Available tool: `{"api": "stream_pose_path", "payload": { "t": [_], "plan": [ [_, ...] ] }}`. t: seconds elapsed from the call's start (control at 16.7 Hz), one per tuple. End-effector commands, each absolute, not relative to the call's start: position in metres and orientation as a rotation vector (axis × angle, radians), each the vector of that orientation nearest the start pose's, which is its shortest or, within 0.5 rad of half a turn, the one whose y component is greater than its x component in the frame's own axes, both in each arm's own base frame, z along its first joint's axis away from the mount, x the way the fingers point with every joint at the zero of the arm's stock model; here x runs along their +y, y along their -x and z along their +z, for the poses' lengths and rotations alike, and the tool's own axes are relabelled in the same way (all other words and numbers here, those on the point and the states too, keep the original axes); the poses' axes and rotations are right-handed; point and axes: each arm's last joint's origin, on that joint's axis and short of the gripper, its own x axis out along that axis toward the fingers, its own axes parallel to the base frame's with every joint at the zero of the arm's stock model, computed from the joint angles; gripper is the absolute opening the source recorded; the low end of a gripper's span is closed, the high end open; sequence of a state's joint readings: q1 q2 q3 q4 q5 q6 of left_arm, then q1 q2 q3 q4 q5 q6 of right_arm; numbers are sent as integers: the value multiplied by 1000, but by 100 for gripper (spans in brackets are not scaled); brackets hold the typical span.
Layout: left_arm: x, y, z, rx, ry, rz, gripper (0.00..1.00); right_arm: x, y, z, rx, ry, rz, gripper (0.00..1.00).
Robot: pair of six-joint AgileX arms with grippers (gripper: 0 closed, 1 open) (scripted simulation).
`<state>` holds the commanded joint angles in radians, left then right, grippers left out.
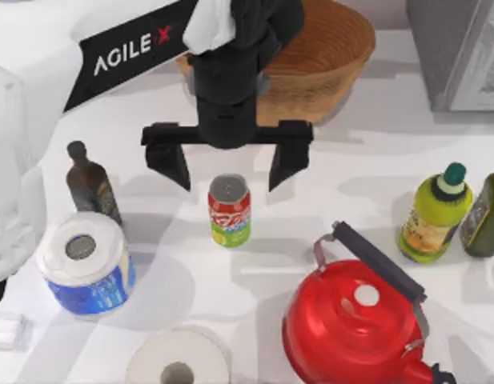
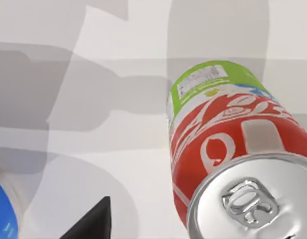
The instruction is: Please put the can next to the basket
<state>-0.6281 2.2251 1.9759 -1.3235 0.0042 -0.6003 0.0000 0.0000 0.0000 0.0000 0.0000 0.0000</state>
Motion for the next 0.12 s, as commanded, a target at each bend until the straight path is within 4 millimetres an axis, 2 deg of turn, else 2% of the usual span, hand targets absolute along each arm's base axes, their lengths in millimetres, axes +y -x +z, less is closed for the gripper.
{"api": "stream_pose_path", "payload": {
  "t": [0.12],
  "plan": [
    [-253, -358, 212, 1573, -14, -14, 100, -1, -106, 160, 0, 0, 0, 100]
  ]
}}
